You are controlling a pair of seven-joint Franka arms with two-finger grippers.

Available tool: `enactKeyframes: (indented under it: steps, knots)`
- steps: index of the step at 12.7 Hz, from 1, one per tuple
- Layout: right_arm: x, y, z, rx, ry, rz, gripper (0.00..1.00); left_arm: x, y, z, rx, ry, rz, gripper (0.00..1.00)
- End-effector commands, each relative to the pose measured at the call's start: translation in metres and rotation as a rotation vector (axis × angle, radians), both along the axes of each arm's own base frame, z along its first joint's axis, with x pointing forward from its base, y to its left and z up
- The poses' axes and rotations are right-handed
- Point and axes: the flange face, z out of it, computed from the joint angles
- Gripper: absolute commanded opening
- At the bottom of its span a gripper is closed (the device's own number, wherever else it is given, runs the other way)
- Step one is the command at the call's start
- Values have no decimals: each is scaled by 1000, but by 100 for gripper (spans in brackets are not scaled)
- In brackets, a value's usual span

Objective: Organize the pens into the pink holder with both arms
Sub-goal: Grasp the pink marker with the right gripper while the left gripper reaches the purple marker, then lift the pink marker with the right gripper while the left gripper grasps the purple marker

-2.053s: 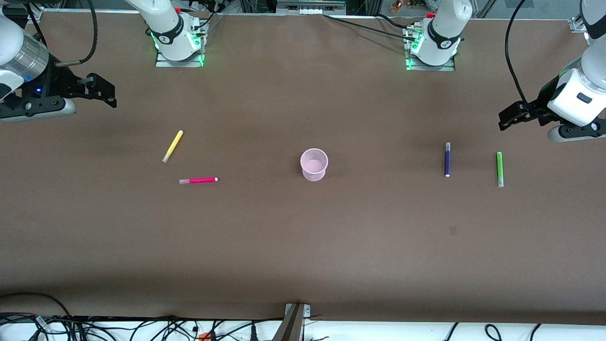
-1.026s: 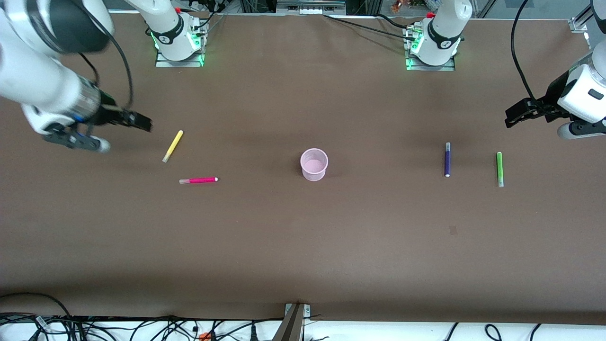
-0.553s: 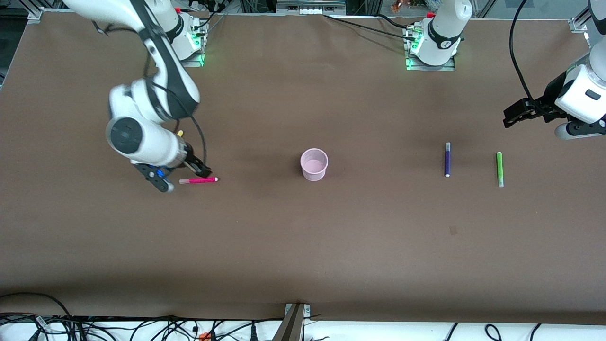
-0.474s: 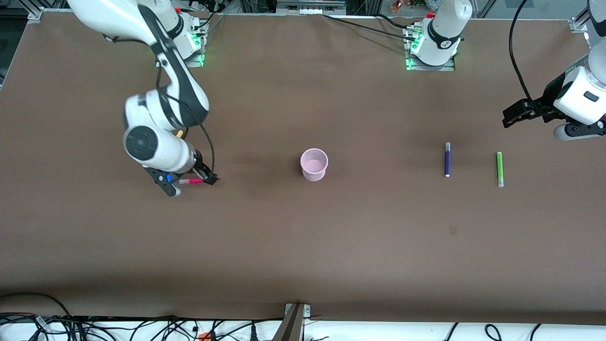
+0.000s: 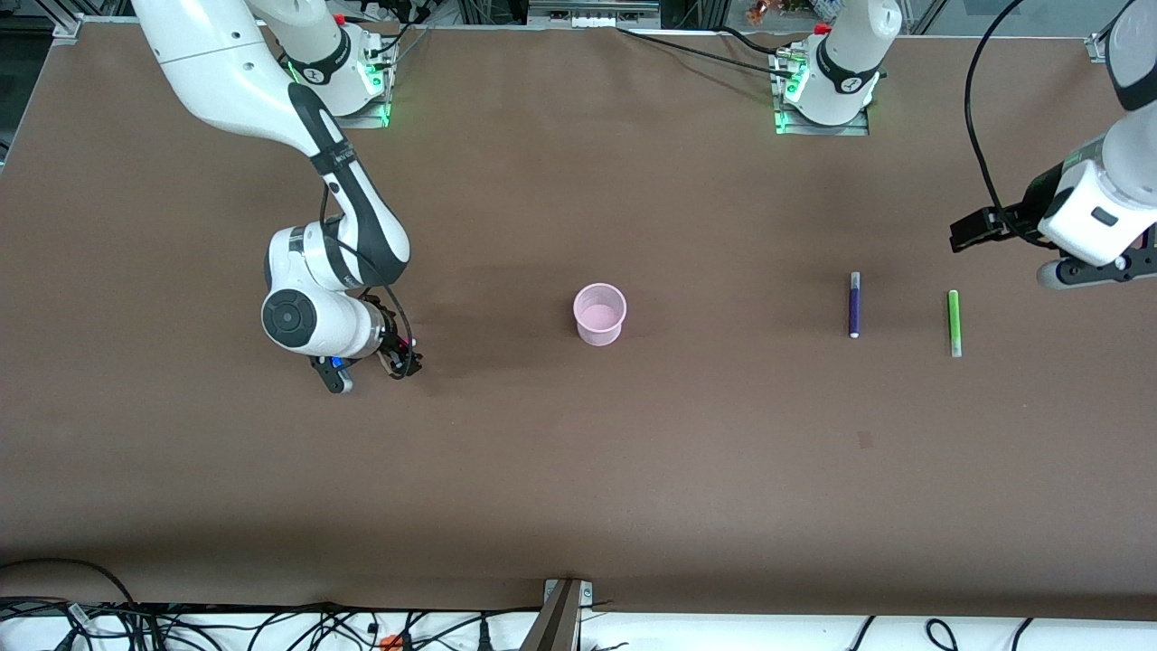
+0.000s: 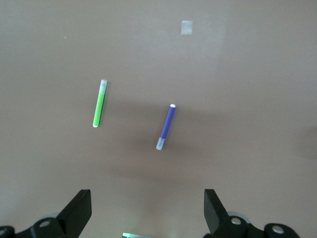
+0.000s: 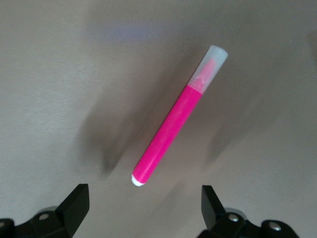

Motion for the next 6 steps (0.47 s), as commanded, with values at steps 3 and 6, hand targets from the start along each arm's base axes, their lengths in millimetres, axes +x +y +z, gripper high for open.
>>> enactKeyframes:
  steps: [3, 6]
  knots:
    - [-7, 0, -20, -1, 36, -9, 90, 29, 8, -63, 8, 51, -6, 100]
    - [-3, -9, -23, 0, 30, -12, 75, 37, 2, -108, -18, 62, -132, 100]
